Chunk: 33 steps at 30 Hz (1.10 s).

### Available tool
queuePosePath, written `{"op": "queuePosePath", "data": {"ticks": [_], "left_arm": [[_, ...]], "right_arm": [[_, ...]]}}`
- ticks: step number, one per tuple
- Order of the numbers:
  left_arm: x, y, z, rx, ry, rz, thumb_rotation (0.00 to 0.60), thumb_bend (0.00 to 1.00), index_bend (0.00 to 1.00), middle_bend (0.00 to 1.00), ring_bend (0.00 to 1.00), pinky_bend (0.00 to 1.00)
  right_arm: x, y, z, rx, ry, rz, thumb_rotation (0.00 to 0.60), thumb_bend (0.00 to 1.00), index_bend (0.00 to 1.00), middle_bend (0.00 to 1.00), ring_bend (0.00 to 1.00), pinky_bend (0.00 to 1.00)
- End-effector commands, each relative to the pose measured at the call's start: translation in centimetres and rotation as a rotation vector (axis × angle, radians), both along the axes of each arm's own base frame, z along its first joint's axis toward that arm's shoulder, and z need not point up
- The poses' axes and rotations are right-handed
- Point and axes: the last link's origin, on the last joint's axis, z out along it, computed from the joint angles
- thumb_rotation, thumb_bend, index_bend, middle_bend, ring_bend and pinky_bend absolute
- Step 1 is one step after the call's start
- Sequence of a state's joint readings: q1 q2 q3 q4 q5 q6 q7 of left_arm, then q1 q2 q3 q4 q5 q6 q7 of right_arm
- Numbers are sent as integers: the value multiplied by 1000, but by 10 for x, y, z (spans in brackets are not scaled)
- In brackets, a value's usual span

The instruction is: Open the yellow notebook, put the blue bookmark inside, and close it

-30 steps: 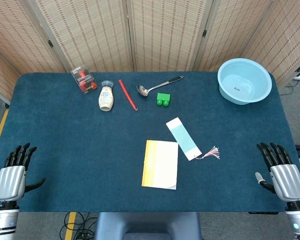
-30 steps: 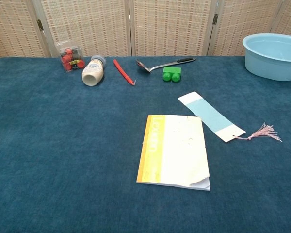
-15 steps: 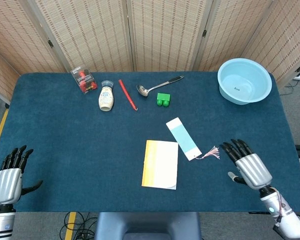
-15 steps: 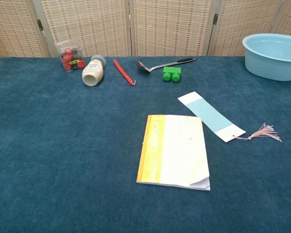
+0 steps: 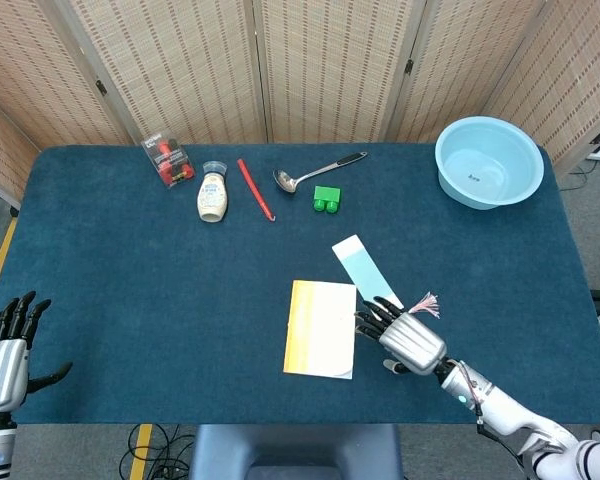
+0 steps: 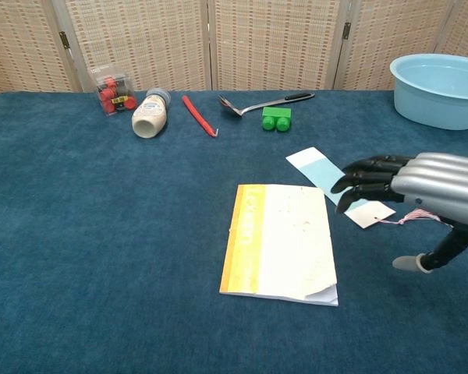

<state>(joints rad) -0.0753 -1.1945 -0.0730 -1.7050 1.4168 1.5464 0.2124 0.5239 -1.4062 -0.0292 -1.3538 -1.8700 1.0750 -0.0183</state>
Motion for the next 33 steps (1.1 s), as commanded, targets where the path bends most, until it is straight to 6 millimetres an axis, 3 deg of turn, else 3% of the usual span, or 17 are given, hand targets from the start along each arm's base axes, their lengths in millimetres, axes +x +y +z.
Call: {"op": "queuePosePath", "data": {"ticks": [1,14,33], "left_arm": [[-2,-1,0,-1,1,4,600,65,155,67,43,146],[-10,-2,0,-4,-2,25,600,65,155,61,43,145],[-13,-2,0,-5,3,36,600,65,155,57,43,145]], "right_arm": [[3,-2,-11,26,19,27,600,161,263,139,2,92],[15,-20,-43,63,65,106,600,166,268,139,5,92],[25,-33,-55,82,89,152,600,181,271,139,16,92]]}}
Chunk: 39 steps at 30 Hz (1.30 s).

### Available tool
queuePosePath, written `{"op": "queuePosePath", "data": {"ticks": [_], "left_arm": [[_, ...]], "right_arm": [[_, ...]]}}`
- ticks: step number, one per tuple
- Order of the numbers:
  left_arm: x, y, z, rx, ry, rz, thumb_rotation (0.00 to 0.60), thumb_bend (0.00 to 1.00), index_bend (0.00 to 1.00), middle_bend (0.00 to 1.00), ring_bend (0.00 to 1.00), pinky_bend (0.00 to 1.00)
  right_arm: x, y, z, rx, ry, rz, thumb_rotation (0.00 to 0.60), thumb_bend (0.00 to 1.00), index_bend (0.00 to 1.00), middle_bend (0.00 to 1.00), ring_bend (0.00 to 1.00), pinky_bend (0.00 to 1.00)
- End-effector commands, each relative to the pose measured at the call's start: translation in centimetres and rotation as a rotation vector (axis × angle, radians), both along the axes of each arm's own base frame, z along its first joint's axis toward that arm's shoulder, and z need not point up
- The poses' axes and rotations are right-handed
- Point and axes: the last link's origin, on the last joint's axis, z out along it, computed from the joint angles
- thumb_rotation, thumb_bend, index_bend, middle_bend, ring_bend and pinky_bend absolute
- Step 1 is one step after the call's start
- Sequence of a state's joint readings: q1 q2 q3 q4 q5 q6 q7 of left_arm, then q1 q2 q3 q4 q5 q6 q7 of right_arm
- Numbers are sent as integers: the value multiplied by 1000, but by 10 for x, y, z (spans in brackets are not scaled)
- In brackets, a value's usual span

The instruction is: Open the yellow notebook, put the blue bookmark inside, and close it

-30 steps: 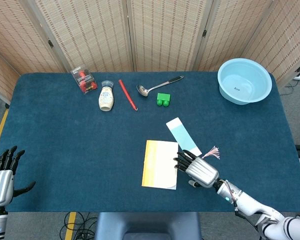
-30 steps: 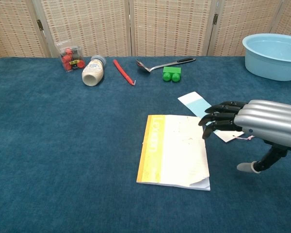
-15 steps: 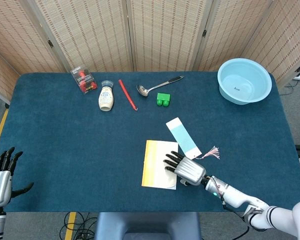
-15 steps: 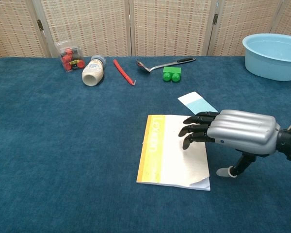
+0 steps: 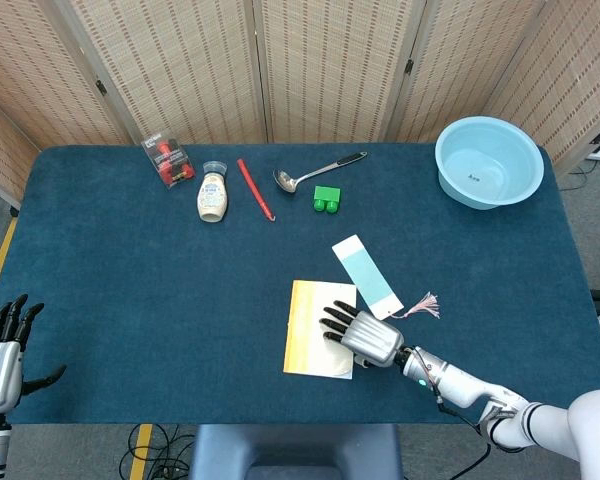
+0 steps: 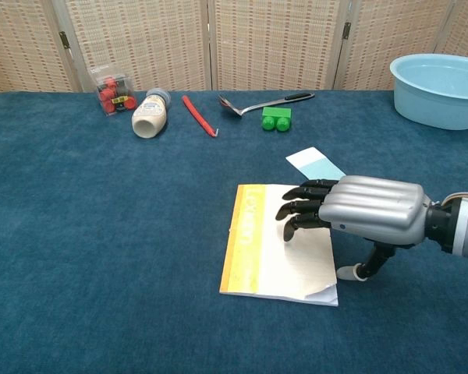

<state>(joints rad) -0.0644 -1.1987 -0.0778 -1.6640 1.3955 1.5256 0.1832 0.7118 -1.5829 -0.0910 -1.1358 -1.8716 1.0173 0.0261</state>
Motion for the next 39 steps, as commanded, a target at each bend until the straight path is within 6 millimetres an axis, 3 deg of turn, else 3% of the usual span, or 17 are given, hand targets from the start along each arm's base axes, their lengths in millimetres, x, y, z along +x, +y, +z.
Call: {"op": "queuePosePath", "data": {"ticks": [1,8,17,39], "left_arm": [[0,0,0,-1,-1,2,600,65,154,57,43,145],[-1,0,0,-2,-2,6,600,66,154,54,43,145],[-2,-1,2,1,-3,11,600,66,155,50,43,145],[-6,-1,4,10,-8,15,600,66,155,49,43,145]], "right_arm": [[1,0,-1,2,3,5,600,181,271,139,17,92],[4,-3,-5,4,9,16,600,188,272,139,24,92],[10,-9,-10,11,26,30,600,304,317,155,42,92],[27,-20,-25,-7,-6,70,600,378,416,230,114,96]]}}
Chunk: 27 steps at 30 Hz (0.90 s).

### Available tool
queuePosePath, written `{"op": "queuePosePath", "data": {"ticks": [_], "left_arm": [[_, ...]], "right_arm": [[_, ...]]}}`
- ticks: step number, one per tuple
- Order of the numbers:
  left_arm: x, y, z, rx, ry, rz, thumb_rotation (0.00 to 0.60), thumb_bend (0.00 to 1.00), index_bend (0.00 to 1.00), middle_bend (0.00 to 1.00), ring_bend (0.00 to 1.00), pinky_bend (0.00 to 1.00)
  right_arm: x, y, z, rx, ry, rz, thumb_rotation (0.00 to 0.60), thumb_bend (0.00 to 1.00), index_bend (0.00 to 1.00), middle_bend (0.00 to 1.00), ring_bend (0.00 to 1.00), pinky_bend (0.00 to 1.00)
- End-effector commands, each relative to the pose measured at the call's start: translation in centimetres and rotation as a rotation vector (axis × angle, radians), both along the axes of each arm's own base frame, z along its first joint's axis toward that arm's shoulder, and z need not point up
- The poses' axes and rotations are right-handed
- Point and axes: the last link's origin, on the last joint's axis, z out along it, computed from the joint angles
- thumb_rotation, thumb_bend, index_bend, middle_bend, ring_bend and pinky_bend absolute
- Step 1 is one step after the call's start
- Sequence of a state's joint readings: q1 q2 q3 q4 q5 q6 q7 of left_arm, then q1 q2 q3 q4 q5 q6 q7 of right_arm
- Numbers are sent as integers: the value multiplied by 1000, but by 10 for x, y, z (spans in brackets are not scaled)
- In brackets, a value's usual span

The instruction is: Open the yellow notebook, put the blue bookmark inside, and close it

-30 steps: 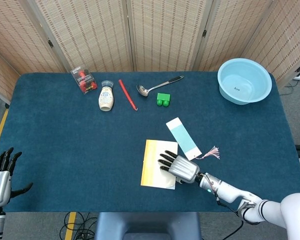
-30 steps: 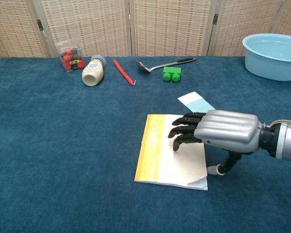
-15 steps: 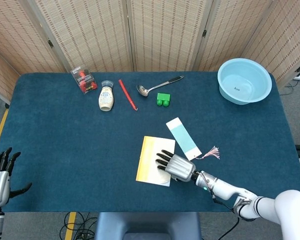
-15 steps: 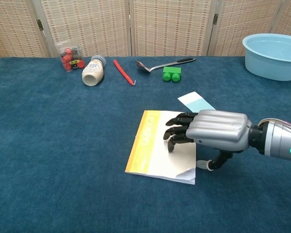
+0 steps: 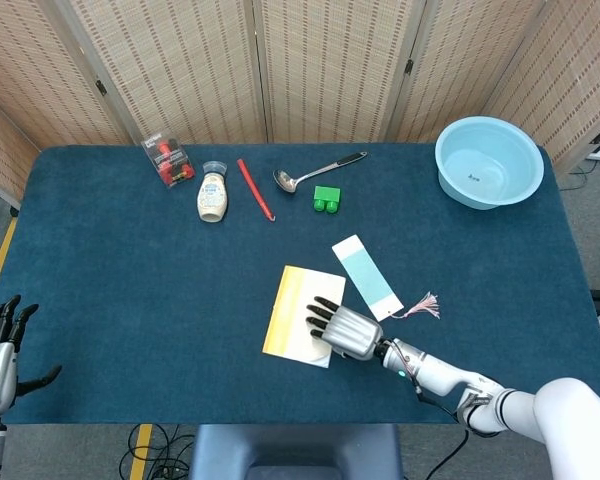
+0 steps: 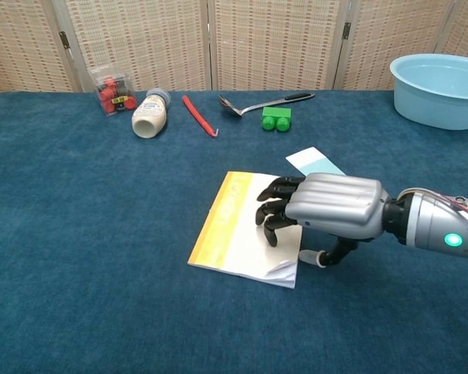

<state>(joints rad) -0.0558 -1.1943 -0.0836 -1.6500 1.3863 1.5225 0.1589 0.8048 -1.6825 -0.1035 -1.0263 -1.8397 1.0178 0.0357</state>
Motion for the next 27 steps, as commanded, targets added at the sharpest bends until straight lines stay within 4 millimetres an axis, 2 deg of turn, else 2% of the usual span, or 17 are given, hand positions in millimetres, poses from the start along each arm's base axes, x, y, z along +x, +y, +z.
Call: {"op": "queuePosePath", "data": {"ticks": [1,18,27], "left_arm": [[-1,0,0,2,0,1,600,66,155,49,43,145],[-4,-1,4,16,-9,1,600,66,155,49,43,145],[-3,1,3,15,-12,-9,600,66,155,49,43,145]], "right_arm": [[2,-2,-1,-4,-11,2,600,384,423,236,119,99],[14,-11,-9,-30,-81,-16,600,438,562,325,196,143],[6,-9,3,-54,-123,-50,600,446,650,388,224,160]]}}
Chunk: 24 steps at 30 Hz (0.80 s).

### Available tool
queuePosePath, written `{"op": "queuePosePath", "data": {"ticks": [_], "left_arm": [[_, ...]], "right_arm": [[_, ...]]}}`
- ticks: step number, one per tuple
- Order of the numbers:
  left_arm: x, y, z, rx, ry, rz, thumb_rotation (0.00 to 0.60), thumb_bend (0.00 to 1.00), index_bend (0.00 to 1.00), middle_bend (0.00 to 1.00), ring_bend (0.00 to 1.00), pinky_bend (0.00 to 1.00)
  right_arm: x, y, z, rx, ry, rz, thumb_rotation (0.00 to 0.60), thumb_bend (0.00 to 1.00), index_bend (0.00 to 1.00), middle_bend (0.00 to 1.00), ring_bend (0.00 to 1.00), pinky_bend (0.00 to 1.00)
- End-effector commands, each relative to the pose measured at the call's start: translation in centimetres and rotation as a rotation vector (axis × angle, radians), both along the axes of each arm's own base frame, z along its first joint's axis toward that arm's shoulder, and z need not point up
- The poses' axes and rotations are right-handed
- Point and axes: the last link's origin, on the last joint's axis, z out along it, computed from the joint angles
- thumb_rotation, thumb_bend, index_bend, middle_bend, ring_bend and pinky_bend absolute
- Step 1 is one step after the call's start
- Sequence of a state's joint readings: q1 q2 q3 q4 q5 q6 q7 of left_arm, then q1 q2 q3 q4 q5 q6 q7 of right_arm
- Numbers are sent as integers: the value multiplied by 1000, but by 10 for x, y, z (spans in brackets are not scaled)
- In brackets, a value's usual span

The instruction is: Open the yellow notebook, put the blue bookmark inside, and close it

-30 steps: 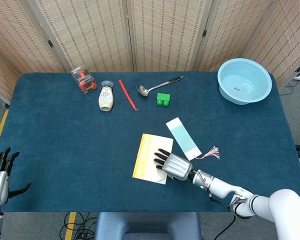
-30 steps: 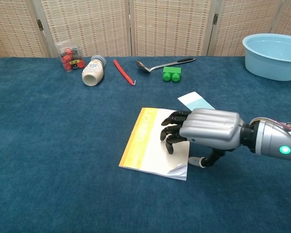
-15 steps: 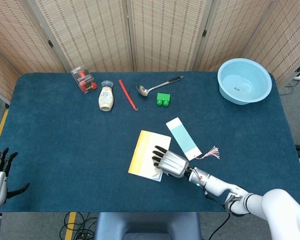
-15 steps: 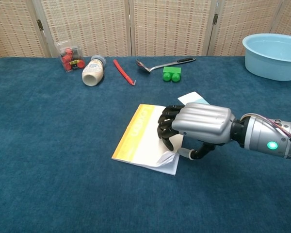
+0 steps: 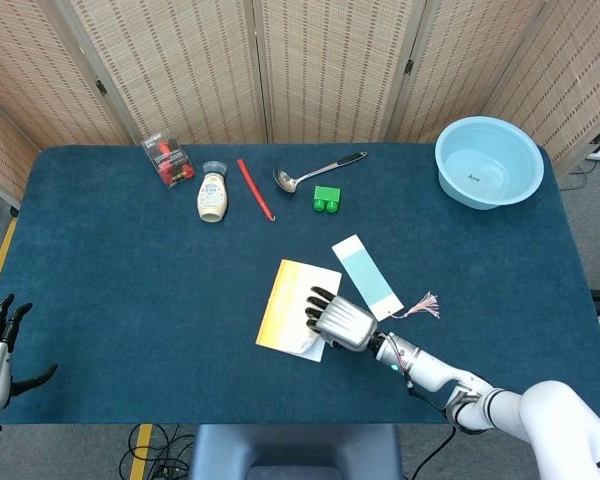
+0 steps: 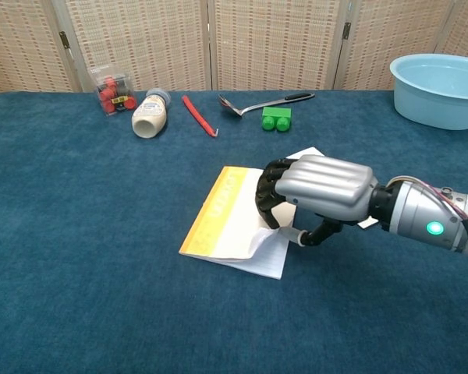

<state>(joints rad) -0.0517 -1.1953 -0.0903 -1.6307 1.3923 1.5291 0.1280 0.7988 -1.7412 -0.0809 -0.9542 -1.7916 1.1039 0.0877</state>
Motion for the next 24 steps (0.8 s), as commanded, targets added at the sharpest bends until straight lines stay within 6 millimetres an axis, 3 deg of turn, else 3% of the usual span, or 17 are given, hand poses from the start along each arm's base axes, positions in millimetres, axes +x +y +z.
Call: {"op": "queuePosePath", "data": {"ticks": [1,17,24], "left_arm": [[0,1,-1,-1,-2,-3,600,66,155,49,43,145],[8,6,-8,-26,-11,-35,600,65,155,49,43,145],[11,6,-10,-27,-15,-44,600,66,155,49,43,145]], "right_arm": [[-5,2,5,-10,-6,-10,600,447,657,394,228,160],[-38,34,66,-75,23,-61,600,447,690,429,253,164],[-25,49,87,-87,10,31,600,447,702,439,253,164]]}}
